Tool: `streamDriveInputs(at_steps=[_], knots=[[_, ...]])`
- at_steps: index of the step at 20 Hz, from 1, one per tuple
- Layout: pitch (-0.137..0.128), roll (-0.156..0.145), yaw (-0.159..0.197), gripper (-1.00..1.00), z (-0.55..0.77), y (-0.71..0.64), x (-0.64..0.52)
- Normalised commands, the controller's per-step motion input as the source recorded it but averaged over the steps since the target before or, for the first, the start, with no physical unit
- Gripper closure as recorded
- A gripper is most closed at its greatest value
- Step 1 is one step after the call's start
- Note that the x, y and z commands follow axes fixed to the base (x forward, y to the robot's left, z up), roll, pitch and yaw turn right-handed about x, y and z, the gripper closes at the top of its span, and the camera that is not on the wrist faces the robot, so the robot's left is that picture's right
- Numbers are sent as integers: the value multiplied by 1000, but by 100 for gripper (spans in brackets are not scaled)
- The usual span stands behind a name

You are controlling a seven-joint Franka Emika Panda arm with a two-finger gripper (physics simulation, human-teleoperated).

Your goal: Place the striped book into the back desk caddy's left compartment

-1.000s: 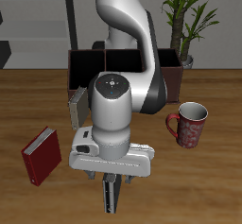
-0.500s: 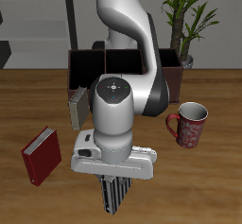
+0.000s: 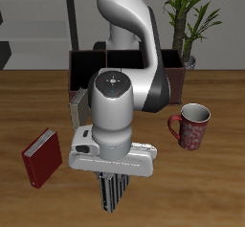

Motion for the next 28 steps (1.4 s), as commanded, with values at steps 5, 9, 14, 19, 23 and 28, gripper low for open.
streamDriveInputs(at_steps=[5,9,14,19,23,28], knots=[[-47,2,14,100,390,40,-235],[-57,-24,26,100,625,67,-434],[-44,-24,-3,100,560,38,-483],[-45,-23,-22,100,586,-67,-596],[-71,1,-5,100,547,-44,-652],[-52,2,26,100,327,31,-497]])
